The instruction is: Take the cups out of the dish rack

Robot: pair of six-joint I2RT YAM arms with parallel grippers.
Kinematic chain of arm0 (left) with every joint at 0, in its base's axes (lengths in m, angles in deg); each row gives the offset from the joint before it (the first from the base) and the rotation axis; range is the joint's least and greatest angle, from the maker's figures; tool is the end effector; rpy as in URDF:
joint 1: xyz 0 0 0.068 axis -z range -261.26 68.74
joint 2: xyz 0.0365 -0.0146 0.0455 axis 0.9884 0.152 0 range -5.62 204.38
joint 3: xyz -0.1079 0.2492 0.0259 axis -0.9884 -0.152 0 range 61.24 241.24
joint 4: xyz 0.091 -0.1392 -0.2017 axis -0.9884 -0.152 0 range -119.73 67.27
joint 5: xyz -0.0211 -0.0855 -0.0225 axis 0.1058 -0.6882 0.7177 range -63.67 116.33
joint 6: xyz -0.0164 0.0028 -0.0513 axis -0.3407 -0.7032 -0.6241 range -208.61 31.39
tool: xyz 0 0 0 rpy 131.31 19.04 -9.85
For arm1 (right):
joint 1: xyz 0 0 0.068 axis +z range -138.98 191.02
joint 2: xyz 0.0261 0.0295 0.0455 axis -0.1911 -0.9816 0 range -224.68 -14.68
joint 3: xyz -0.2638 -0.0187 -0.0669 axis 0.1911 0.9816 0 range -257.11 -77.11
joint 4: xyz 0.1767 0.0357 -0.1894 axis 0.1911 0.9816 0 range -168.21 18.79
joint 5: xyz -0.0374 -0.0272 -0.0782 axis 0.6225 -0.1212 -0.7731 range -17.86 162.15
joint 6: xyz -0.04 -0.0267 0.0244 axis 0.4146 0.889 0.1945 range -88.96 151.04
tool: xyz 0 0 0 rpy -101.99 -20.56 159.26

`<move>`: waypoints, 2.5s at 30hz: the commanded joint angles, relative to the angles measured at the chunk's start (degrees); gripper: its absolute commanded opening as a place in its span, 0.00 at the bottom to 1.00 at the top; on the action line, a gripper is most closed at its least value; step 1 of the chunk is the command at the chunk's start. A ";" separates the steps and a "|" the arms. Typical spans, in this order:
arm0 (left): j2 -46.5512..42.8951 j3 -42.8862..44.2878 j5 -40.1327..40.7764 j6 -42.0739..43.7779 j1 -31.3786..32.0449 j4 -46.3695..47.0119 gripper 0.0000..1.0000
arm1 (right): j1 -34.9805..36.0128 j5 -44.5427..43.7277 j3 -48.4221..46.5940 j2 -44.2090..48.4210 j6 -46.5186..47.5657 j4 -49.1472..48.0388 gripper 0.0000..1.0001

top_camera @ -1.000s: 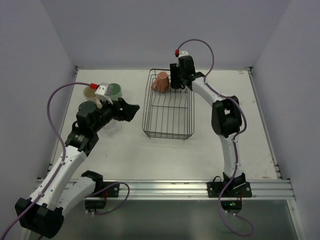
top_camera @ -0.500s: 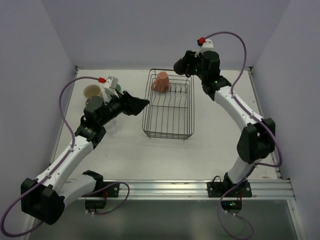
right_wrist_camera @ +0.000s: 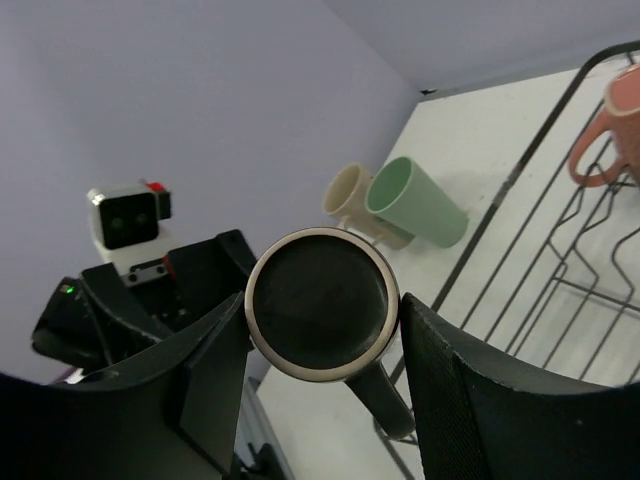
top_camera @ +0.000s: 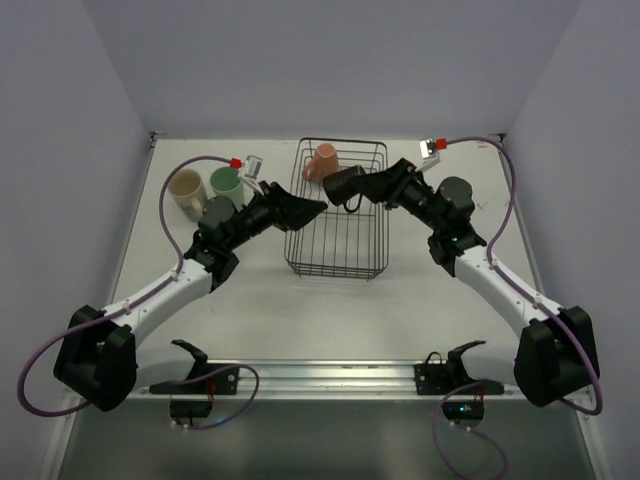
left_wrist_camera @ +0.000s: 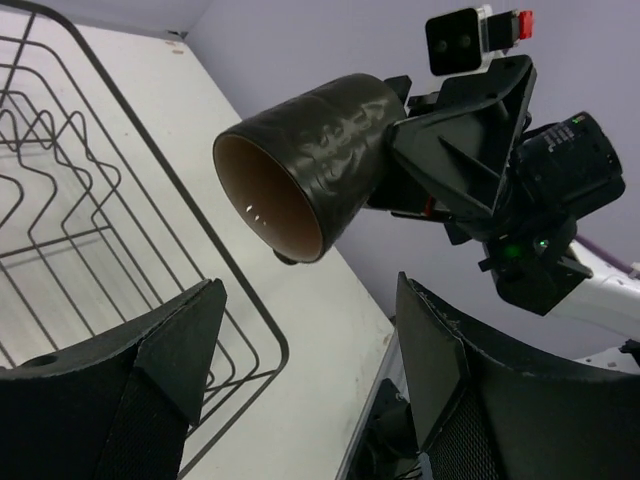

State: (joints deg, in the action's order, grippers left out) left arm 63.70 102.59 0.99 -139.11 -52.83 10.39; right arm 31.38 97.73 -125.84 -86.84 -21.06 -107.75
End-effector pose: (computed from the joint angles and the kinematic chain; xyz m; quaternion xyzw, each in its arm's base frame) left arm 0.2364 -0.1453 0.3081 0.0329 0.6771 -0.5720 0.4619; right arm 0.2695 0.1166 0.3337 0.0198 0.6720 0.5481 0.4976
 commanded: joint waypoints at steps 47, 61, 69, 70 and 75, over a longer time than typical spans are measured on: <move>-11.77 15.08 36.59 22.02 4.62 -72.49 0.00 | 4.07 1.93 3.91 9.05 4.70 6.93 0.99; 2.21 11.39 39.31 25.45 4.62 -75.31 0.00 | 4.07 0.17 2.41 10.99 9.73 12.84 0.99; 9.78 12.01 39.23 27.82 4.62 -71.09 0.00 | 6.18 -3.43 -1.01 7.83 15.70 18.28 0.99; 10.83 12.18 39.66 28.00 4.62 -70.66 0.01 | 6.79 -4.74 -1.45 7.39 16.23 19.51 0.99; 12.77 12.97 40.46 28.88 4.62 -69.07 0.15 | 8.38 -9.06 -3.74 4.14 19.66 21.72 0.99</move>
State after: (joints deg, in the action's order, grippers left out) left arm 76.40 113.47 39.00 -112.58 -48.33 -62.28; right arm 39.01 93.07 -126.56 -81.10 -5.10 -88.27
